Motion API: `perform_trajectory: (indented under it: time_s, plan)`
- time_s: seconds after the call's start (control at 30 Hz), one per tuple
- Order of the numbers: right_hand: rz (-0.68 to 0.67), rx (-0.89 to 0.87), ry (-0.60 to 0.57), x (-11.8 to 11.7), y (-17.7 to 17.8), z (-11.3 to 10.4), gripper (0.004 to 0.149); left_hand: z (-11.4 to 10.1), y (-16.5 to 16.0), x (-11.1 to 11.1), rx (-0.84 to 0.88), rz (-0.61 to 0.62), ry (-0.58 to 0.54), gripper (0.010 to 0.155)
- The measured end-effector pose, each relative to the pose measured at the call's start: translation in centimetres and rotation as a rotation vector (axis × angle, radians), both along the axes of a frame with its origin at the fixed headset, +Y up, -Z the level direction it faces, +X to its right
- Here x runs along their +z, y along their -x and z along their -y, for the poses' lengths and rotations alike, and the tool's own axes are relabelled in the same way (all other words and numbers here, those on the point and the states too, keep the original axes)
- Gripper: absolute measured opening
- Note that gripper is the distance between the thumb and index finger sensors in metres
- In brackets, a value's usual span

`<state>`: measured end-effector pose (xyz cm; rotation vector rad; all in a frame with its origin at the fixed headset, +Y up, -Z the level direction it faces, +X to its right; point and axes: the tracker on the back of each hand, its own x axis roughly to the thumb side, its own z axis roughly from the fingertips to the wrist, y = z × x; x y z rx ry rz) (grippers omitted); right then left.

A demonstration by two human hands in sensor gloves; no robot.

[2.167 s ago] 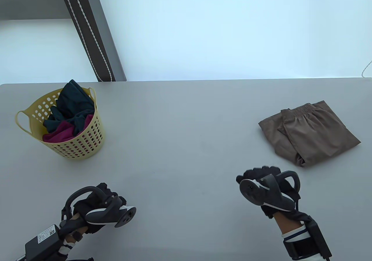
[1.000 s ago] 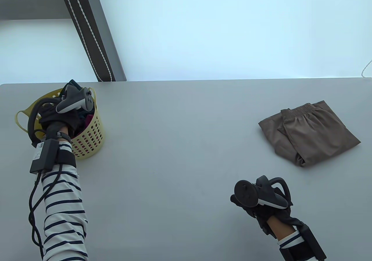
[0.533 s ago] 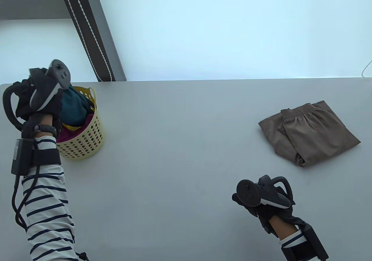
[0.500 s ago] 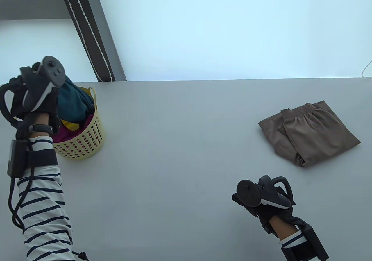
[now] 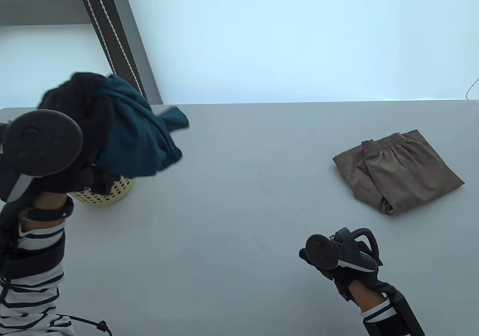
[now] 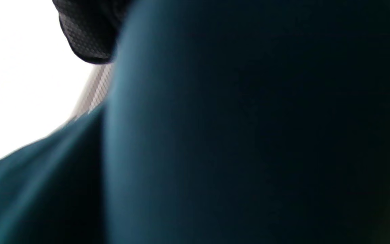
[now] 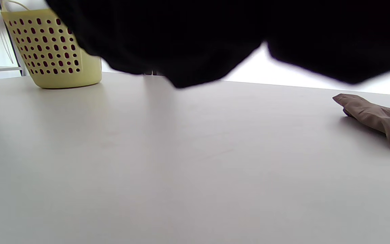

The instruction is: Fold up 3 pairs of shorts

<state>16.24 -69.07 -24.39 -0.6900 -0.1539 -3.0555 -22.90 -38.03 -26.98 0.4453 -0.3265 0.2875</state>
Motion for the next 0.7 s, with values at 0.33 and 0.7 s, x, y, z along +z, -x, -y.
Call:
perform_trajectory:
  time_s: [0.33, 0.7]
  plan:
    - [0.006, 0.022, 0.023, -0.1, -0.1, 0.3, 0.040, 22.1, -10.0, -8.5, -0.413, 0.120, 0.881, 0.034]
    - [0.012, 0.028, 0.033, -0.2, -0.3, 0.6, 0.040, 22.2, -13.1, -4.4, -0.746, 0.188, -0.215, 0.098]
